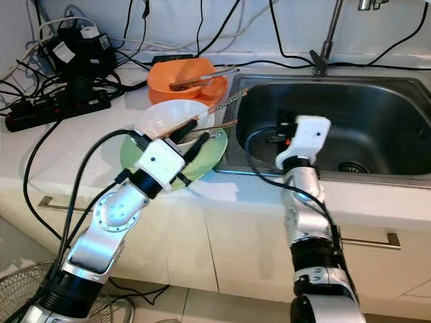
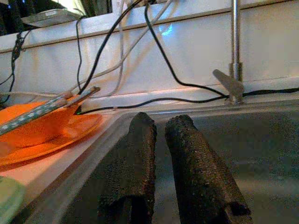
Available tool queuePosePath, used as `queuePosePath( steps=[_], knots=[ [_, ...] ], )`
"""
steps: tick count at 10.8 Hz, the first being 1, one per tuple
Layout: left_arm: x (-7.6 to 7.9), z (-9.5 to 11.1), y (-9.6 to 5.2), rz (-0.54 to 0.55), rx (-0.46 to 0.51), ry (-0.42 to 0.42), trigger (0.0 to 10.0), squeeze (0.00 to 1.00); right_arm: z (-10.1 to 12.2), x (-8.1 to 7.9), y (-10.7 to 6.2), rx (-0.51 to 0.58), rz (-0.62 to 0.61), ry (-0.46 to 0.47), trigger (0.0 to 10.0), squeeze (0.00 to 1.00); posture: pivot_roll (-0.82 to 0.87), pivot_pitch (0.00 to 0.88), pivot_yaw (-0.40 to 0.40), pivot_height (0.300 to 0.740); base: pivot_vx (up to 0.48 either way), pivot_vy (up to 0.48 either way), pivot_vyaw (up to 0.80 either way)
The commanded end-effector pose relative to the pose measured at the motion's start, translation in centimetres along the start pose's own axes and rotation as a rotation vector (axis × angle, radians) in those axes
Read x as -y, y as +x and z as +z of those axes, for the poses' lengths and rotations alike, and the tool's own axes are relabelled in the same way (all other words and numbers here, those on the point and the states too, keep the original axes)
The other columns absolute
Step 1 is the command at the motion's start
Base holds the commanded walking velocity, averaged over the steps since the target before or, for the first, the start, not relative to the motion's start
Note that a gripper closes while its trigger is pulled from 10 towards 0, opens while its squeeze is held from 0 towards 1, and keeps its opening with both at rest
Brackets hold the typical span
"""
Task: Kitchen organization
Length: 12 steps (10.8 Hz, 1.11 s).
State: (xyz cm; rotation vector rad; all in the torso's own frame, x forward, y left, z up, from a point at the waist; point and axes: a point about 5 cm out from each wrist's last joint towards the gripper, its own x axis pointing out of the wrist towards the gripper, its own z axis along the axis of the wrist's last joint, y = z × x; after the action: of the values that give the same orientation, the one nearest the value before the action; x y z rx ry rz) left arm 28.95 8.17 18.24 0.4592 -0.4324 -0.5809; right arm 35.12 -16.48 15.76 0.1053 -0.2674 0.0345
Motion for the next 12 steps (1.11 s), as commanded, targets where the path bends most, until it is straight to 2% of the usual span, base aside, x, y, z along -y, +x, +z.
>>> queuePosePath(
  steps=[1,7,8,12],
  knots=[
    [0.3,-0.3,0.0,-0.026,-0.003,0.003,10.0,0.0,0.1,0.0,0.1,0.009,-0.004,-0.008,10.0,0.0,0.04,0.0,0.099,0.74,0.0,0.0,0.0],
    [1.0,-0.6,1.5,-0.056,0.008,0.041,10.0,0.0,0.1,0.0,-0.1,0.013,-0.014,-0.005,10.0,0.0,0.03,0.0,0.106,0.74,0.0,0.0,0.0],
    [1.0,-0.8,1.5,-0.052,0.002,0.032,10.0,1.0,0.1,-0.2,-0.1,0.012,-0.011,-0.003,10.0,0.0,0.03,0.0,0.106,0.74,0.0,0.0,0.0],
    [1.1,-0.5,1.0,-0.061,0.01,0.041,10.0,1.0,0.1,-0.4,0.0,0.011,-0.002,0.003,10.0,0.0,0.04,0.001,0.099,0.74,0.0,0.0,0.0]
  ],
)
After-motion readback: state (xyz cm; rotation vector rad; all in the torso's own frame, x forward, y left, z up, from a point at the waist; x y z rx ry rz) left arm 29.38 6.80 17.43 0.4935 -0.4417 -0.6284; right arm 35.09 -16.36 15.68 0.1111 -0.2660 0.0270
